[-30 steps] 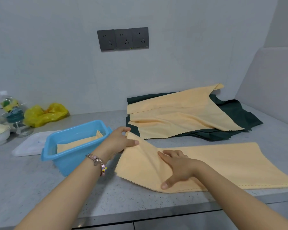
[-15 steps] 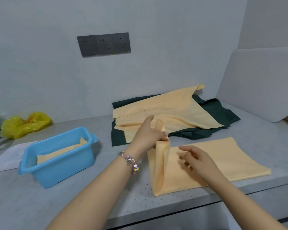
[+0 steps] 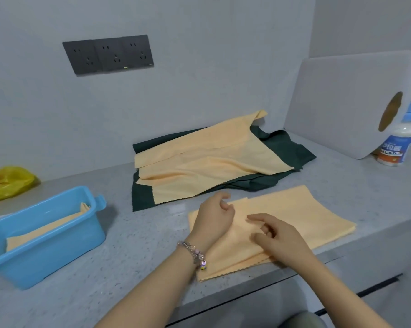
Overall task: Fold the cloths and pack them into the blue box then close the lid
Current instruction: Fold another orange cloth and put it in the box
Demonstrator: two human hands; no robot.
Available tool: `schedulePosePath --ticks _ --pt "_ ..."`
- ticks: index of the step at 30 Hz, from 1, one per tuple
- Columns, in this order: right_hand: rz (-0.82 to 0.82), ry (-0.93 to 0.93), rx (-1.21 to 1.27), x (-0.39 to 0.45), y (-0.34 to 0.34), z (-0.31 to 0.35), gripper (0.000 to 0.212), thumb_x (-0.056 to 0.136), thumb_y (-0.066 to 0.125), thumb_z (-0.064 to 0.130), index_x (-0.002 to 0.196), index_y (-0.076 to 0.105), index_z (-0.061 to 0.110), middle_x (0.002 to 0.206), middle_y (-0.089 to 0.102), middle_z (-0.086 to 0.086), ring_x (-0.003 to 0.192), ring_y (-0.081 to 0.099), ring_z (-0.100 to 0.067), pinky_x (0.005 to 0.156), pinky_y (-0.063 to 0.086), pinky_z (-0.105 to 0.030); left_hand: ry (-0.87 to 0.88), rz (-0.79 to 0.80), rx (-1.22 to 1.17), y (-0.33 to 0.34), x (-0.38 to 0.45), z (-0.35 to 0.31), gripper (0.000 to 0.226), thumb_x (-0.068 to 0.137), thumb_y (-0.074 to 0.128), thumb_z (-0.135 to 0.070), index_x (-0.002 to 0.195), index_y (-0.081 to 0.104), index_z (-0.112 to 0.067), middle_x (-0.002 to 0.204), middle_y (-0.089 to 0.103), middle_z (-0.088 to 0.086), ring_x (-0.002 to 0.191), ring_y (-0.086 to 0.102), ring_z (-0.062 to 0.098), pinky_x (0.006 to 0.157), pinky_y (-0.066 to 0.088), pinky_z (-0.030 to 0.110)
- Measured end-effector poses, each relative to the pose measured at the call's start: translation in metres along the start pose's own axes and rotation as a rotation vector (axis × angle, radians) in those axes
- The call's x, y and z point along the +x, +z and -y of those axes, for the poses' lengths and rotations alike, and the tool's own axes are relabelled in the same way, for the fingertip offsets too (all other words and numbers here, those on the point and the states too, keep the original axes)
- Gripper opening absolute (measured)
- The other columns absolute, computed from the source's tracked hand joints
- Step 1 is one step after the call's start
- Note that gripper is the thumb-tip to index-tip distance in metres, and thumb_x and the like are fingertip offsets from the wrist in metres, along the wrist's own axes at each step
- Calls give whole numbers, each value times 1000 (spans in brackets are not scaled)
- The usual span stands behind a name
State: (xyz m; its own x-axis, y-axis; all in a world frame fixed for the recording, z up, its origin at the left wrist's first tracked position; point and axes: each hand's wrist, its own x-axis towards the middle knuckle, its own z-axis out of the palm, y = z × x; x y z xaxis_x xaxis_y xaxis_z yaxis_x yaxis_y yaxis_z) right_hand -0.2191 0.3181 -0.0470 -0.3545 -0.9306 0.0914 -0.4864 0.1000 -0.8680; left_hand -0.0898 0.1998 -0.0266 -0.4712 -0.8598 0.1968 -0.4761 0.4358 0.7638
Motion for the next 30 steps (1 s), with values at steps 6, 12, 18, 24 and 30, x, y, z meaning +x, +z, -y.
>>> schedulePosePath --ticks 6,12,18,24,30 --pt "32 22 -81 5 -3 -4 34 81 57 6 98 69 33 62 42 8 49 42 -2 47 32 -9 215 176 414 -11 -1 29 36 96 44 -22 130 55 -26 147 39 -4 139 25 7 110 -2 25" --pt "63 -39 -317 7 2 0 35 86 53 11 118 61 25 89 49 8 72 44 1 59 33 -4 267 332 635 -2 -6 43 48 102 23 -35 150 19 -30 159 6 -4 145 1 10 114 -5 33" --pt "135 -160 -438 -7 10 -4 52 89 37 -2 135 47 20 98 37 6 92 37 -8 75 28 -1 235 263 683 -19 -12 36 44 97 36 -43 139 42 -31 140 40 -6 131 29 13 102 21 32" --pt "260 -119 -593 14 -17 0 50 95 41 9 117 56 51 117 32 19 115 26 -8 95 16 -22 289 135 758 -53 -37 26 35 91 44 -37 60 46 -21 63 40 -7 67 45 17 54 22 24" --pt "179 -63 -576 25 -17 9 35 87 62 27 116 56 45 113 37 8 115 30 -14 103 25 -27 140 218 616 -71 -49 28 33 87 52 -36 60 51 -17 56 49 -3 57 44 14 49 27 20"
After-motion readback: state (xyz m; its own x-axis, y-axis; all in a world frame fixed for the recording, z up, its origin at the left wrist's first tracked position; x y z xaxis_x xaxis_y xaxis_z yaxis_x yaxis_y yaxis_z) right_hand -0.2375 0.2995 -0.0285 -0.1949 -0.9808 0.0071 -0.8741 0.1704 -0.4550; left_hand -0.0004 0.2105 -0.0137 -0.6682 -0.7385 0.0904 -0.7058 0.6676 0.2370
